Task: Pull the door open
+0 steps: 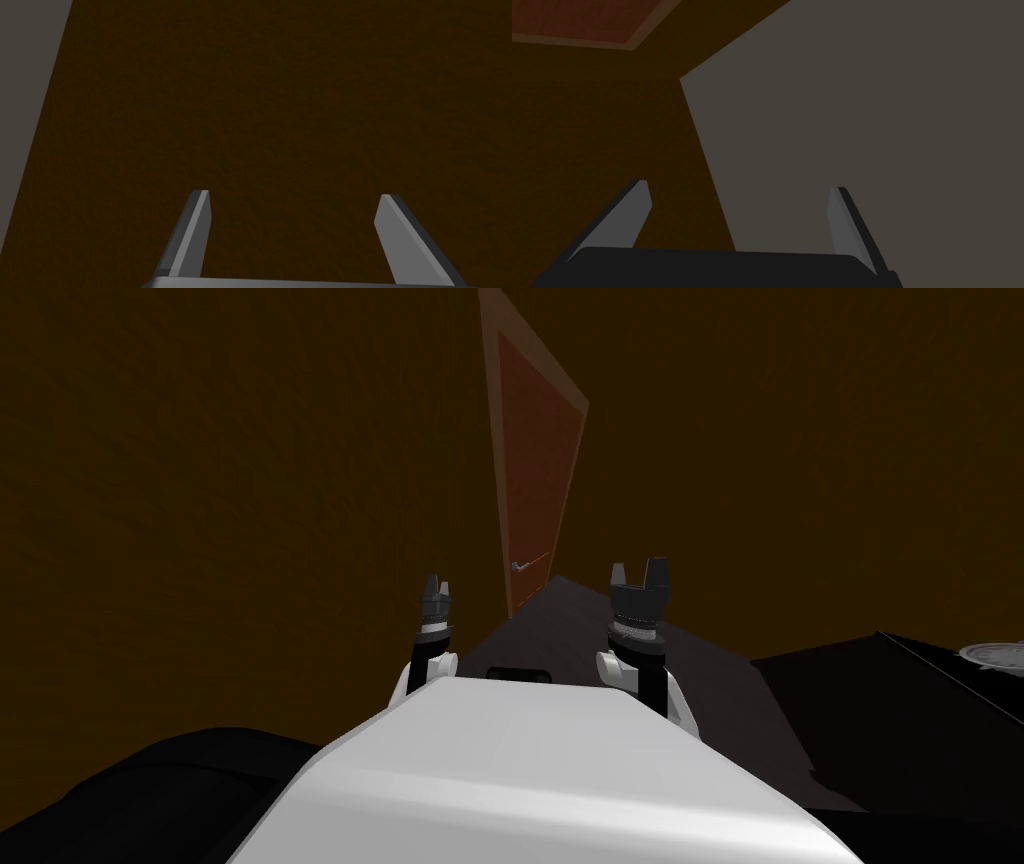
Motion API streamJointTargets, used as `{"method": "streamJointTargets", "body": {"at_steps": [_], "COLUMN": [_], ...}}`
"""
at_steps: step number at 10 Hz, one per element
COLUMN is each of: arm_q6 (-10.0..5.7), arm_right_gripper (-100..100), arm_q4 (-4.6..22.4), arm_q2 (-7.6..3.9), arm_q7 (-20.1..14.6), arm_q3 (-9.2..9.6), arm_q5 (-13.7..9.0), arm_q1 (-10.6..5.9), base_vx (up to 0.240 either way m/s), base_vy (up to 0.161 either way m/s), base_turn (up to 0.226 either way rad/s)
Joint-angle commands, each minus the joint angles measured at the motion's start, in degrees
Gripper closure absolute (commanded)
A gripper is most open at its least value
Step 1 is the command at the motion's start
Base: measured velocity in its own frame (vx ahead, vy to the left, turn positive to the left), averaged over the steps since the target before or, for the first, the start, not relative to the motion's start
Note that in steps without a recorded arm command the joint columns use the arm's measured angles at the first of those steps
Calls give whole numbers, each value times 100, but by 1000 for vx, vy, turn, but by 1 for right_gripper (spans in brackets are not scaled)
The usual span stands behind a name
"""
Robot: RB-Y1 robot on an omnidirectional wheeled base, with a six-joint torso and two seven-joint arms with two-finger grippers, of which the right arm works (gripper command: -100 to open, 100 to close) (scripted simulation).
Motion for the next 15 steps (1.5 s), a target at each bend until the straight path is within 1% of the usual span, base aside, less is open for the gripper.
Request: {"method": "streamJointTargets", "body": {"at_steps": [1,4,8,9,10,11,12,13,14,15], "arm_q6": [-43,-124,-288,-288,-335,-386,-386,-440,-495,-495], "arm_right_gripper": [-100,-100,-100,-100,-100,-100,-100,-100,-100,-100], "arm_q4": [193,560,1267,1296,1508,1653,1737,1978,2130,2229], "arm_q2": [-46,-132,-297,-297,-344,-395,-395,-449,-503,-503], "arm_q7": [-37,-108,-249,-249,-290,-334,-334,-382,-429,-429], "arm_q3": [23,67,154,154,180,207,207,236,266,266], "arm_q5": [-18,-52,-121,-121,-140,-162,-162,-185,-208,-208], "arm_q1": [-51,-149,-345,-345,-401,-462,-462,-528,-593,-593], "base_vx": [25,60,71,48,48,63,48,46,79,58], "base_vy": [-6,-19,-30,-28,-15,-32,-32,-20,-29,-31], "base_turn": [108,106,136,54,90,173,65,94,188,72]}}
